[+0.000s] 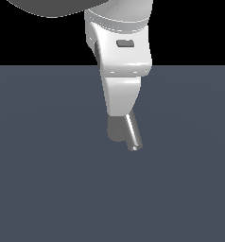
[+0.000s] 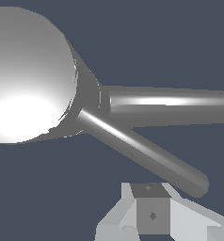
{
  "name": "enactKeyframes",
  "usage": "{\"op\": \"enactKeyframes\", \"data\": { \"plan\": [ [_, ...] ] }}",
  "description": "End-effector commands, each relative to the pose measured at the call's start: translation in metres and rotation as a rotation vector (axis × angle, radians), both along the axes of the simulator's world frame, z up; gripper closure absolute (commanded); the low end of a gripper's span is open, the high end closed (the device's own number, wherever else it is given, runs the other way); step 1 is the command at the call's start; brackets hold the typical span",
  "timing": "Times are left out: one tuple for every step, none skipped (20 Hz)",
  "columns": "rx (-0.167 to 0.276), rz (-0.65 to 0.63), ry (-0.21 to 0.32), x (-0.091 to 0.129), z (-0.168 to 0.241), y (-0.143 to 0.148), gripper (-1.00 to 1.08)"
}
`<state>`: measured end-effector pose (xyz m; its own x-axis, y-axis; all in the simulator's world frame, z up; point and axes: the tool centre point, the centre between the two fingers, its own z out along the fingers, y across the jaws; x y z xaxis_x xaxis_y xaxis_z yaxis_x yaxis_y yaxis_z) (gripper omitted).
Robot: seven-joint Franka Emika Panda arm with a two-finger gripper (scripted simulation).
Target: Turn on the faucet by rotating a designated handle.
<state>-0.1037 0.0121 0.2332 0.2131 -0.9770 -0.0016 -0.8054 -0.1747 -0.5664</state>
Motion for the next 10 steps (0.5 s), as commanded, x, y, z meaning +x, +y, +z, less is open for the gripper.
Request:
{"op": "enactKeyframes", "data": {
  "plan": [
    [-0.002, -0.017, 0.007, -0.0035, -0.0046, -0.0098, 1.08],
    [-0.002, -0.017, 0.007, -0.0041, -0.005, -0.0106, 1.08],
    [-0.002, -0.018, 0.007, -0.0046, -0.0057, -0.0116, 1.08],
    [-0.002, -0.018, 0.007, -0.0053, -0.0061, -0.0124, 1.08],
    [-0.002, -0.018, 0.007, -0.0059, -0.0066, -0.0132, 1.08],
    [-0.002, -0.018, 0.007, -0.0065, -0.0072, -0.0142, 1.08],
    [-0.002, -0.018, 0.007, -0.0071, -0.0077, -0.015, 1.08],
    [-0.002, -0.019, 0.008, -0.0076, -0.0083, -0.016, 1.08],
    [-0.002, -0.019, 0.008, -0.0083, -0.0088, -0.0168, 1.08],
    [-0.002, -0.019, 0.008, -0.0089, -0.0092, -0.0176, 1.08]
  ]
}}
